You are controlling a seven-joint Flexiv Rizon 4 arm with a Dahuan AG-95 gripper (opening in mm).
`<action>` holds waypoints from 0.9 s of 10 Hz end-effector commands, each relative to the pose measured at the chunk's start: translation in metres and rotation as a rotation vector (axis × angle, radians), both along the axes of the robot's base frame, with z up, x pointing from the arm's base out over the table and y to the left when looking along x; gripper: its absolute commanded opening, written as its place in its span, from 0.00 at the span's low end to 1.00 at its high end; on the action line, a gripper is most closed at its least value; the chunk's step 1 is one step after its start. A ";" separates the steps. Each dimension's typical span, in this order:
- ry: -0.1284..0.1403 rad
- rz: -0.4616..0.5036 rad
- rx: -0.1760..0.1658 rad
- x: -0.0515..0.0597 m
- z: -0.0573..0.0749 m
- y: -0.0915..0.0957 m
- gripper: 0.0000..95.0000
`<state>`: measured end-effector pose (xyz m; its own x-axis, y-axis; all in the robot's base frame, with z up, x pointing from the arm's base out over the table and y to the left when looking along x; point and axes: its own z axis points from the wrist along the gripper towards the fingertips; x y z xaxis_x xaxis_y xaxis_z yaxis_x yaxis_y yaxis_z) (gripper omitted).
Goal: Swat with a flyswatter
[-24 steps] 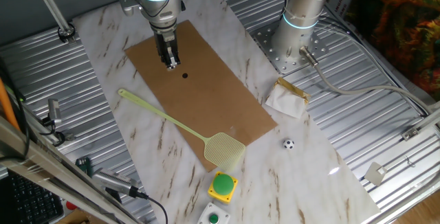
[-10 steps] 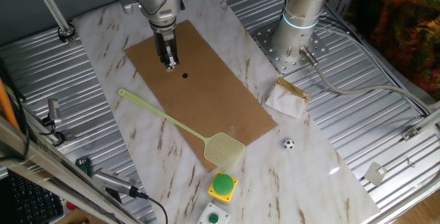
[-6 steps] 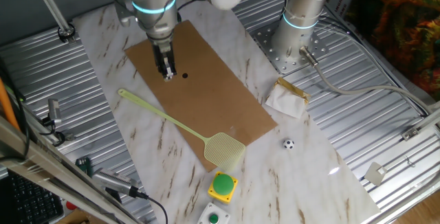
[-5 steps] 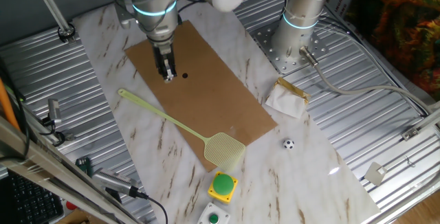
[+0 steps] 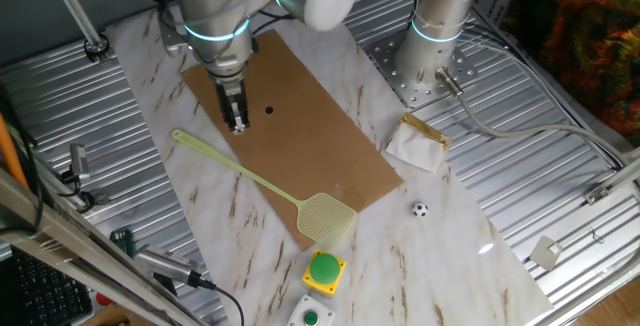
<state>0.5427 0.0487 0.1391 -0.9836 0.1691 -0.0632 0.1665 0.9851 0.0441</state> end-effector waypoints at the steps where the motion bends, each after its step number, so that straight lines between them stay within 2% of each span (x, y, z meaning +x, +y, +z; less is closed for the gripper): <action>1: 0.003 -0.021 -0.019 0.009 -0.010 0.015 0.00; 4: -0.002 -0.026 -0.011 0.014 -0.025 0.018 0.00; 6: -0.010 -0.040 -0.015 0.016 -0.043 0.016 0.00; 9: -0.007 -0.057 -0.016 0.016 -0.055 0.015 0.00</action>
<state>0.5615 0.0654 0.0814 -0.9712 0.2282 -0.0687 0.2265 0.9735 0.0316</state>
